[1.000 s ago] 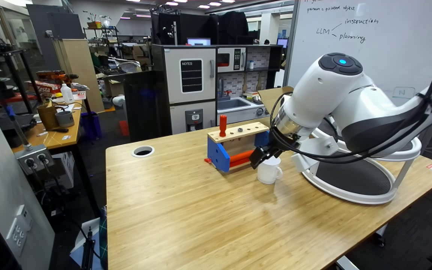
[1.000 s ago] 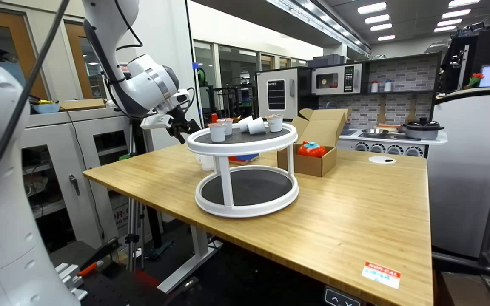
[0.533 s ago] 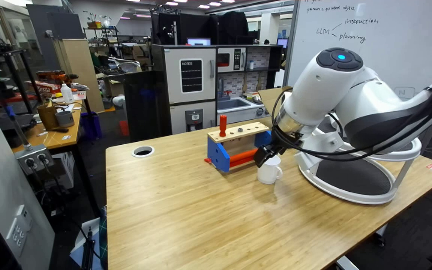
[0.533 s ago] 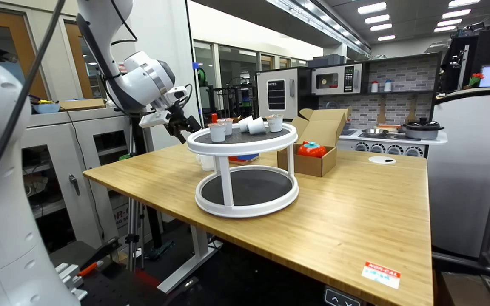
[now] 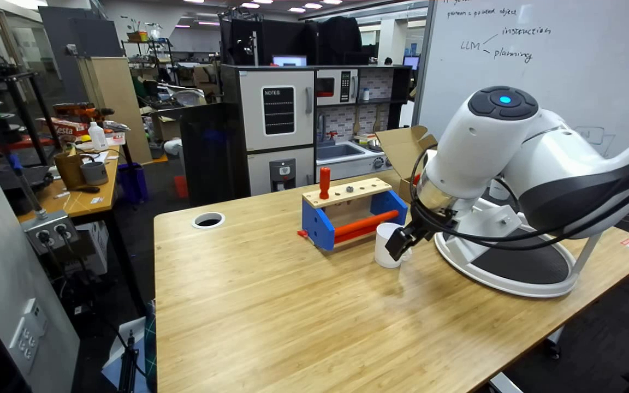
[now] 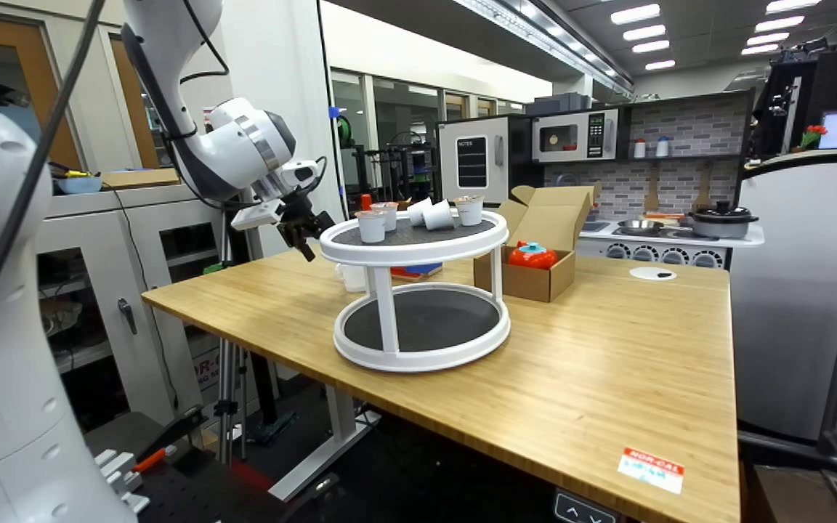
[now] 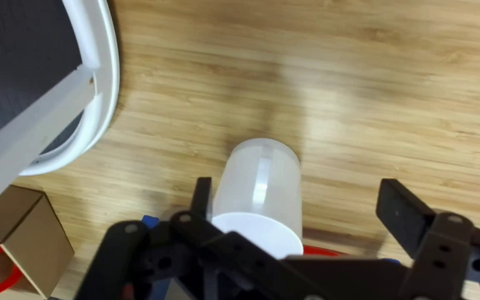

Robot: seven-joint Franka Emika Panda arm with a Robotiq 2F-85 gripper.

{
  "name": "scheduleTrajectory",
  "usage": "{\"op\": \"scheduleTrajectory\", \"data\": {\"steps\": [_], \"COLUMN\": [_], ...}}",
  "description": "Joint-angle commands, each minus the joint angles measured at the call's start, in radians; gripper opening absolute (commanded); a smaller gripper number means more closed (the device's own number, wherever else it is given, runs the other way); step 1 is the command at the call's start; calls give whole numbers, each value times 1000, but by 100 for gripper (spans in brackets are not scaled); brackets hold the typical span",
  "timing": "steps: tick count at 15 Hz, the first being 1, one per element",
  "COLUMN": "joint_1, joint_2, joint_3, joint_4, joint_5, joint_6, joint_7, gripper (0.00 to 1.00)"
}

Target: Place the mug on the round stand

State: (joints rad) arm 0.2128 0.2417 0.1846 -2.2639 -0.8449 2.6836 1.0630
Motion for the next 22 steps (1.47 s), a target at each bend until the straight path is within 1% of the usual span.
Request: {"op": "scheduleTrajectory", "data": {"steps": [1,4,9,22], "joint_1": [-14,-23,-23,-28], "joint_2": [-20,-2,30,62], "joint_3": [-2,-15,-13,-3], "joint_4": [-28,-10,46,49], "joint_5": [34,21,33,67], "joint_6": [-14,20,26,27], "joint_7": [-8,-1,-22,-26], "gripper": [100,100,100,100]}}
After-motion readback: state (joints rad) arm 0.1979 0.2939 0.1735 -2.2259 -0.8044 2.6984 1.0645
